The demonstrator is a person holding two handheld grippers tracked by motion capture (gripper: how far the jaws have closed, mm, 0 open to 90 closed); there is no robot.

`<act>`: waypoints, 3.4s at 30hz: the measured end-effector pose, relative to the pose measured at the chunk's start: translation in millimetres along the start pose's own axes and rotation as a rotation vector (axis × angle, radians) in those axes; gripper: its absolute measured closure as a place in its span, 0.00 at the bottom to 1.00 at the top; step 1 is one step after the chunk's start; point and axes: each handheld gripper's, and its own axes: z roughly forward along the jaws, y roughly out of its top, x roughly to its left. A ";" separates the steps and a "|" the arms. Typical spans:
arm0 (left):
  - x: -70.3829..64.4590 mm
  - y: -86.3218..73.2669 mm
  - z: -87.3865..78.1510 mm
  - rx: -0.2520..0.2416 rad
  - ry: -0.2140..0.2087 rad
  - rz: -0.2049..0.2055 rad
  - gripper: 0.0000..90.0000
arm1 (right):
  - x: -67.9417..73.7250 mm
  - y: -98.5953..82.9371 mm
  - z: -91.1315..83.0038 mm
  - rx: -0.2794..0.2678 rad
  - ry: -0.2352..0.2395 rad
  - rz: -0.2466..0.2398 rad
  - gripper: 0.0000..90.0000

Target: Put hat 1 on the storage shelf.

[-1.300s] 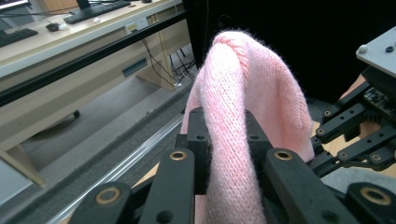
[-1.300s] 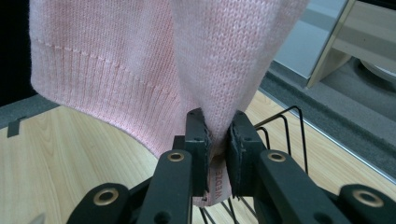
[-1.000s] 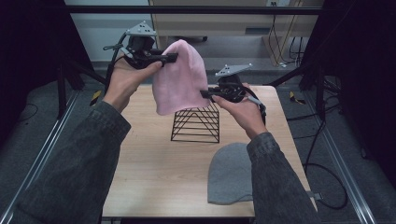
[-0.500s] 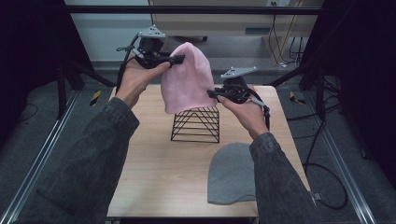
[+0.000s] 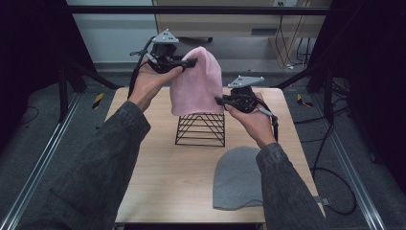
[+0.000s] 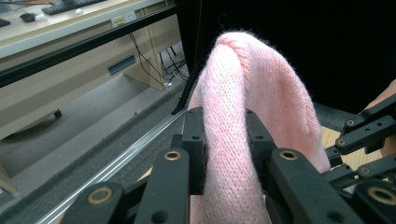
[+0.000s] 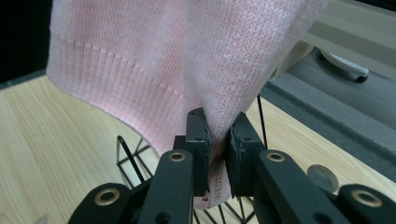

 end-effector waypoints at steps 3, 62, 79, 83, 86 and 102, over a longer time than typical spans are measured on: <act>-1.9 -3.2 1.9 0.002 -0.004 0.008 0.83 | 2.9 -4.0 -0.3 0.009 -0.010 -0.005 0.89; -41.1 -79.6 15.0 0.168 -0.069 -0.021 0.85 | 6.2 -68.9 13.6 0.191 -0.014 0.045 0.50; -44.4 -93.4 16.8 0.187 -0.059 -0.041 0.84 | -11.9 -87.3 -26.2 0.168 -0.125 0.099 0.42; -45.2 -96.3 15.3 0.193 -0.050 -0.045 0.84 | -14.3 -96.6 -33.7 0.182 -0.153 0.122 0.43; -44.1 -99.3 17.6 0.208 -0.050 -0.054 0.84 | -15.2 -101.8 -39.1 0.187 -0.164 0.132 0.43; -50.2 -116.7 -8.2 0.167 -0.031 -0.049 0.31 | -31.4 -139.2 -46.5 0.251 -0.215 0.221 0.38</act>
